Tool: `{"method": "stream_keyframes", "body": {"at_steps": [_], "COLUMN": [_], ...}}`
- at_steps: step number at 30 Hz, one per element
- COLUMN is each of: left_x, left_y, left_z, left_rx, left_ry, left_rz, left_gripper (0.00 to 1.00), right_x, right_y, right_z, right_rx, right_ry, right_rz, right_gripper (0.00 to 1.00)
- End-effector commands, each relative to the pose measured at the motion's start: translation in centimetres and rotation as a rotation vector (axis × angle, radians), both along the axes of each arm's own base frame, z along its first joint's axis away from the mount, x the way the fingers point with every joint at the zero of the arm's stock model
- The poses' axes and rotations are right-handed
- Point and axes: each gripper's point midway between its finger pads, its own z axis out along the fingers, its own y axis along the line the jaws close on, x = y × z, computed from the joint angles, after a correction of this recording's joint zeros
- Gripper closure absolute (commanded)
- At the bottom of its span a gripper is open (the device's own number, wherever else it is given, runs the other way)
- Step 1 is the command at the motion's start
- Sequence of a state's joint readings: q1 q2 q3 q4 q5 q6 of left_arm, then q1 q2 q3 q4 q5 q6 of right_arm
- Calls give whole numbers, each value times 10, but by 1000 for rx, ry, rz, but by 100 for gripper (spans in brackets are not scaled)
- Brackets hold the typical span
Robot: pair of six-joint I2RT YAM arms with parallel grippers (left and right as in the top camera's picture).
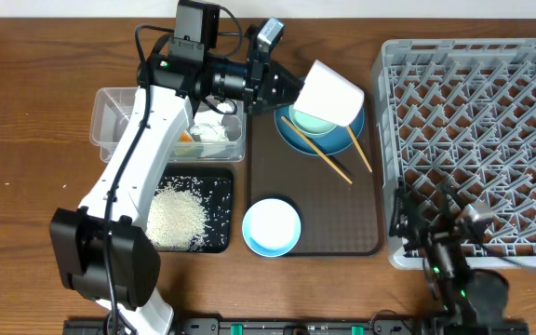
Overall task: Sort waste into correct bins and load items into the dishwasher rack
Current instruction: 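Lift the pink cup with the left gripper toward the dish rack, then reach the right gripper up and grasp the pink cup from the left gripper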
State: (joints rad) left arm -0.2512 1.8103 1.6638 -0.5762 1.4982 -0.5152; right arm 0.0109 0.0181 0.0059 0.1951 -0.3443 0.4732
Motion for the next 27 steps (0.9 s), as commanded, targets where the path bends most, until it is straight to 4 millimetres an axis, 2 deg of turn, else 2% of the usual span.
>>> {"method": "stream_keyframes", "body": {"at_steps": [1,4,6,11,21,27], "left_x": [-7,-10,-11,-22,-55,-57], "left_y": [-4,-7,-9,-22,-49,-51], "left_z": [5,5,5,5,11,11], "left_rx": [-27,-28,-28,-29,-59,-60], "left_ry": [-25,-25,-25,-24,-12,-13], "left_rz": [-36,-46,-52,-90,-214,-219], "left_gripper": [92,92,92,92,92,92], "right_x": [-46,-77,-81,-76,-73,-55], "right_y": [57,65,65,65,61,57], "right_z": [33,71,78,72,73,54], "right_rx": [-4,-17,26,79,94,144], "right_ry": [-135,-330,-335,-262,-262,-139], "right_rz": [406,489,507,523,497,456], "right_gripper": [1,1,1,1,1,1]}}
